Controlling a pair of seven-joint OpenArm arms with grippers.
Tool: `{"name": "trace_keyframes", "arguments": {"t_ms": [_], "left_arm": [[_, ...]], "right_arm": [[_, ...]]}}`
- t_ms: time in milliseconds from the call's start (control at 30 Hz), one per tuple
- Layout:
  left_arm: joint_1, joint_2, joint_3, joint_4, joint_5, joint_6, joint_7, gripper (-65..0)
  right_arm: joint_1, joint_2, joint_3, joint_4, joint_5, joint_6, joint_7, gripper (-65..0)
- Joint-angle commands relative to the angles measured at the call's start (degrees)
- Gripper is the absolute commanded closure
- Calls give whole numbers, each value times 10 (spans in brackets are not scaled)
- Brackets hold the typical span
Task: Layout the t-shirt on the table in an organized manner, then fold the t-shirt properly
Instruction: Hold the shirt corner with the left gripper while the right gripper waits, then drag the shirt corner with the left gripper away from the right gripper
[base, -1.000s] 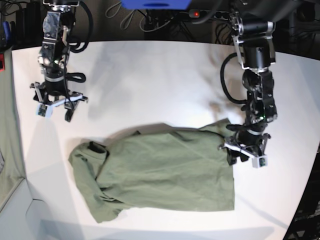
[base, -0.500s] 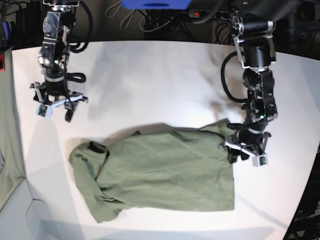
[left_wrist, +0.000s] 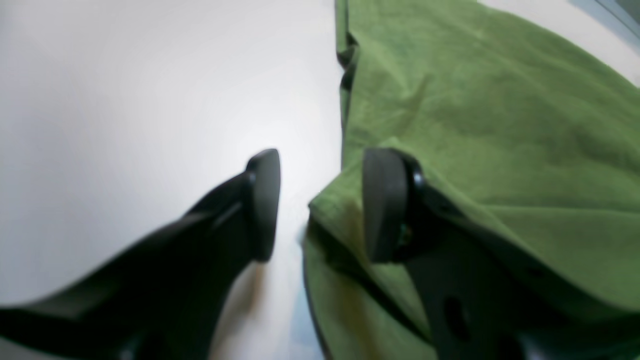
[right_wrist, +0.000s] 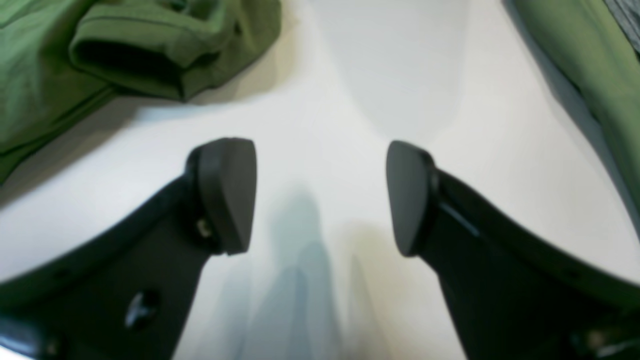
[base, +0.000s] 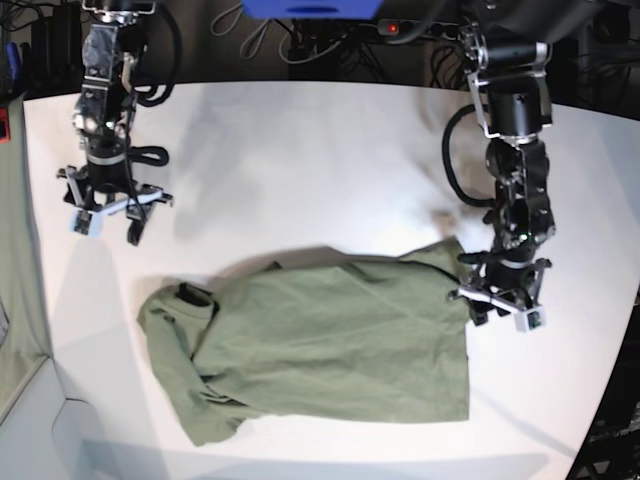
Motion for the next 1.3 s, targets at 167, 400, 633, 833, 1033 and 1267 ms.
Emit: {"name": "trace_keyframes", "arguments": {"t_ms": [167,400,633,833,1033,1267], "left_arm": [[-17,1,0,9,45,1,-15,-267],[-17,1,0,-8,48,2,-15,-267],[-36,0,0,-72,48,-2,-54,-267],[-36,-2,37,-75,48,0,-87,-266],[-36,0,47,-76,48,1,-87,-262],[-36,0,47,-76,47,1,-85,-20]], "right_arm": [[6,6,1,9,1,3,17,-408],[6,6,1,9,1,3,17,-408],[6,6,1,9,1,3,17,-408],[6,6,1,9,1,3,17,-408],[6,6,1,9,1,3,17,-408],[7,6,1,9,1,3,17,-408]]}}
